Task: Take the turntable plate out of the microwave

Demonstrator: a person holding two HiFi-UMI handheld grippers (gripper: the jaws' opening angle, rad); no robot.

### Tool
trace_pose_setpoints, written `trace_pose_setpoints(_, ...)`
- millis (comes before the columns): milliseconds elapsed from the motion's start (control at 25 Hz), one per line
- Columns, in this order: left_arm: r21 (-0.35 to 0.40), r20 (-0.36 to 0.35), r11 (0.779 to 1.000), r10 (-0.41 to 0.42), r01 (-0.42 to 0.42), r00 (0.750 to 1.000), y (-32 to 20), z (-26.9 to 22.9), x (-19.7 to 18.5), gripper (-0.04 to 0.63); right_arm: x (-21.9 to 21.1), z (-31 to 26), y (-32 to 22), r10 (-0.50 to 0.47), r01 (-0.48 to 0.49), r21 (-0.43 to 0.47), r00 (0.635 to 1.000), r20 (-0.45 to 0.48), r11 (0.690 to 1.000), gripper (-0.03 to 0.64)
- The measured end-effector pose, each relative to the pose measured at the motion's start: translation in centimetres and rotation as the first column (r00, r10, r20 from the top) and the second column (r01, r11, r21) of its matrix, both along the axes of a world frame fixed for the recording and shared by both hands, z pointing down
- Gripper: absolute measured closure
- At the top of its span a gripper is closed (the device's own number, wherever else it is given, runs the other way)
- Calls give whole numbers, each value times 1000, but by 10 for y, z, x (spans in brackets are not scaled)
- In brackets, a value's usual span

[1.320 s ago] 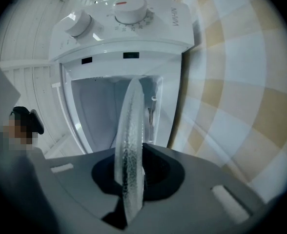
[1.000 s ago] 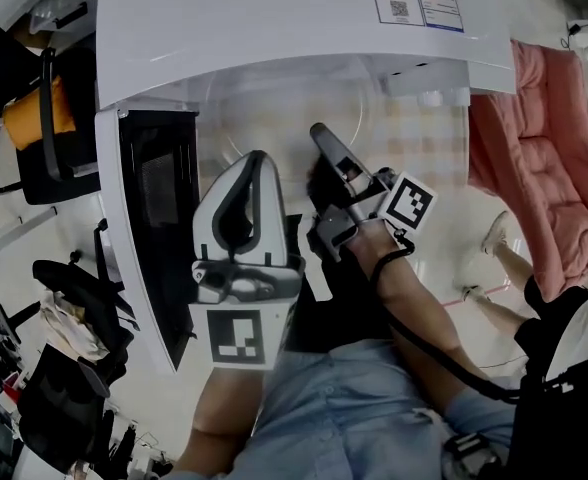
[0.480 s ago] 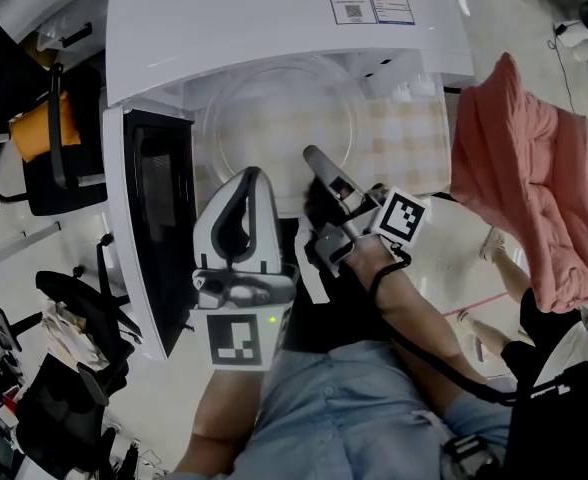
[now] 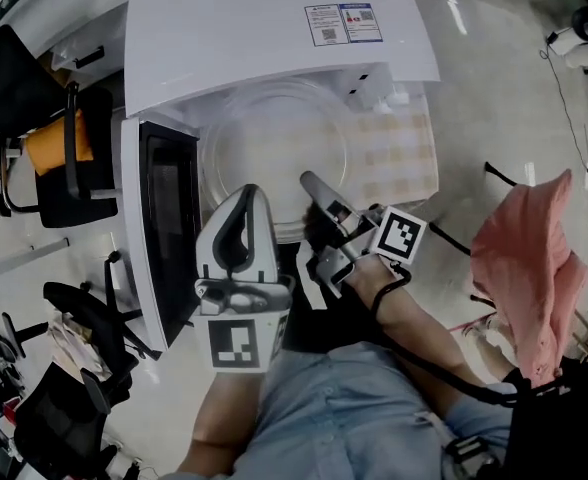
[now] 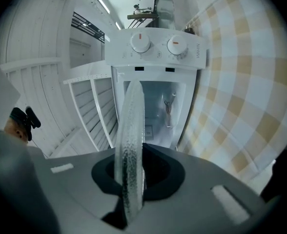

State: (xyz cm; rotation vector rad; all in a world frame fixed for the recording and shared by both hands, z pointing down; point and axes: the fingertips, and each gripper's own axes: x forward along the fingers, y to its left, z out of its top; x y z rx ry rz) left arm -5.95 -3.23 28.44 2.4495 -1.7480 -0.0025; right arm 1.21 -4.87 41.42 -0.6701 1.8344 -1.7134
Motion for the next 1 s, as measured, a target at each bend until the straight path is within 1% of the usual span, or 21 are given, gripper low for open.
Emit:
trace_pose_setpoints(240,29,9,1000,6,-7,1000,7,-25,7,588,1,-35,6,-25,24,37,1000,12,999,591)
trace_pose_setpoints(320,42,10,999,10,-11,1000,8,-35,11,588,2,-42,7,-30,30,29,999,17,999,589)
trace_pose_setpoints(520,65,21,998,22,-23,1000,9,-53,15,588,6,-47,16,-50,50,4,999,5,999,591)
trace_pose_setpoints(680,88,24,996,24,-26,999,7,-62,16,588,8,-50,24,-69,70,28,997,-19,997,591)
trace_pose_setpoints(840,89,30,996,28,-31,999,11,-65,20,588,7,-61,29,-82,83,47,997,-10,995,591)
trace_pose_setpoints(1000,110,28,993,38,-41,999,15,-75,26,588,9,-71,33,-84,84,60,996,-1,995,591)
